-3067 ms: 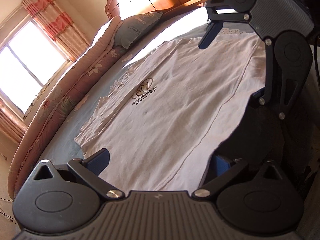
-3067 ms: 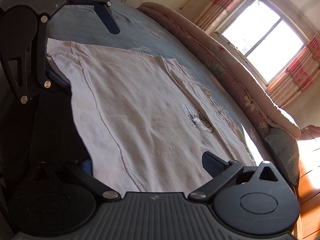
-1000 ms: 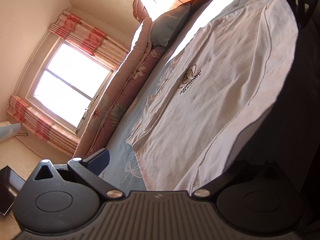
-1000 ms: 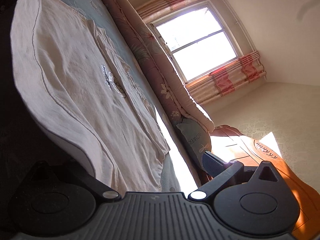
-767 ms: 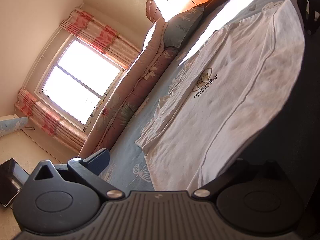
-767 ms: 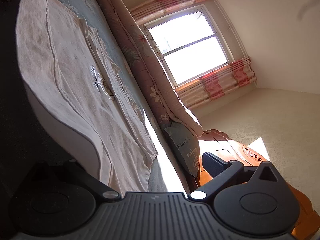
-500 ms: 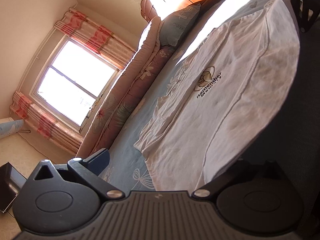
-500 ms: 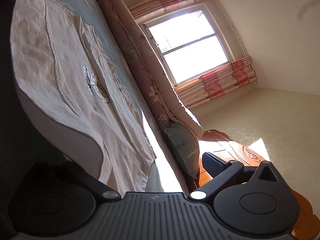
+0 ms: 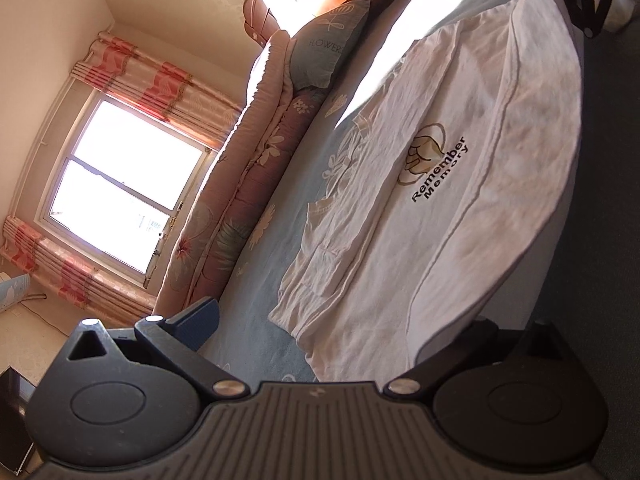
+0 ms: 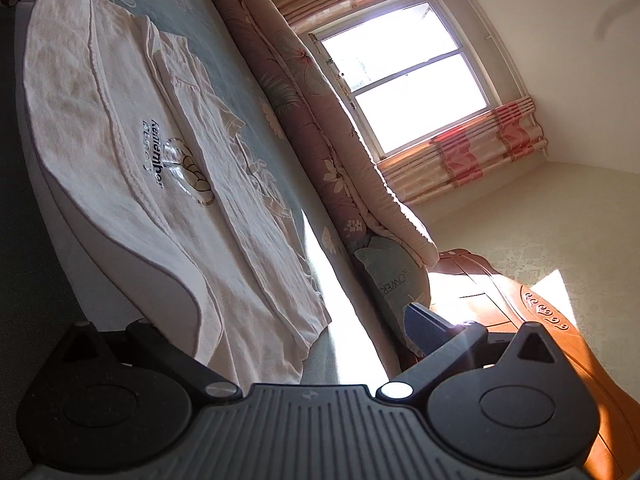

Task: Fold clothes
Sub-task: 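Carry the held hem over the shirt toward the collar with both grippers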

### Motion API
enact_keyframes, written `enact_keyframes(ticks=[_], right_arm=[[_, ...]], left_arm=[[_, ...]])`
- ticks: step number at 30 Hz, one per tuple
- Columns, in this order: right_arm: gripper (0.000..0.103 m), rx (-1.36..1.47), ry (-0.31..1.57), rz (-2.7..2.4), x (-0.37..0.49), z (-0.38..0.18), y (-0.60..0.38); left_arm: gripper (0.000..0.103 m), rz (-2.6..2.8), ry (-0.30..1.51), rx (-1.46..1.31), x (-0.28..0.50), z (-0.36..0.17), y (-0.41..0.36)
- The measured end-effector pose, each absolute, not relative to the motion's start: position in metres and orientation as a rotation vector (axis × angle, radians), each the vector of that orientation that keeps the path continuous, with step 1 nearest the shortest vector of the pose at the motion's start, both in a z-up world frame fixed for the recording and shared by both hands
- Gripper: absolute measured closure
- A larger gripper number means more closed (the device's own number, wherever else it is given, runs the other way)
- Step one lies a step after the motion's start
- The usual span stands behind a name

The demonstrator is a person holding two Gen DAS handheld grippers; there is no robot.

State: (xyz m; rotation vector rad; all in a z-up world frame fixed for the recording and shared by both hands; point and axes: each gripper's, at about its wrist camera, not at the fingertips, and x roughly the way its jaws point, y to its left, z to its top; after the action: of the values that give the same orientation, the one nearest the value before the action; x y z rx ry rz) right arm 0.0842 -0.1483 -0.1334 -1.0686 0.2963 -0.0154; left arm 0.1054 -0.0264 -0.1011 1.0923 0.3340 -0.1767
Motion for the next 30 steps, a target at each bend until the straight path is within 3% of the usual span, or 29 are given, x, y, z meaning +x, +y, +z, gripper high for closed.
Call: enact_keyframes(ticks=[4, 30], right_arm=[[0.000, -1.041, 0.354, 0.019, 0.101, -0.127, -0.153], [0.000, -1.043, 0.300, 0.009, 0.282, -0.098, -0.162]], left_arm=[[0.000, -0.201, 0.343, 1.106, 0.123, -0.098, -0.026], [0.000, -0.131, 0.383, 1.064, 0.317, -0.089, -0.018]])
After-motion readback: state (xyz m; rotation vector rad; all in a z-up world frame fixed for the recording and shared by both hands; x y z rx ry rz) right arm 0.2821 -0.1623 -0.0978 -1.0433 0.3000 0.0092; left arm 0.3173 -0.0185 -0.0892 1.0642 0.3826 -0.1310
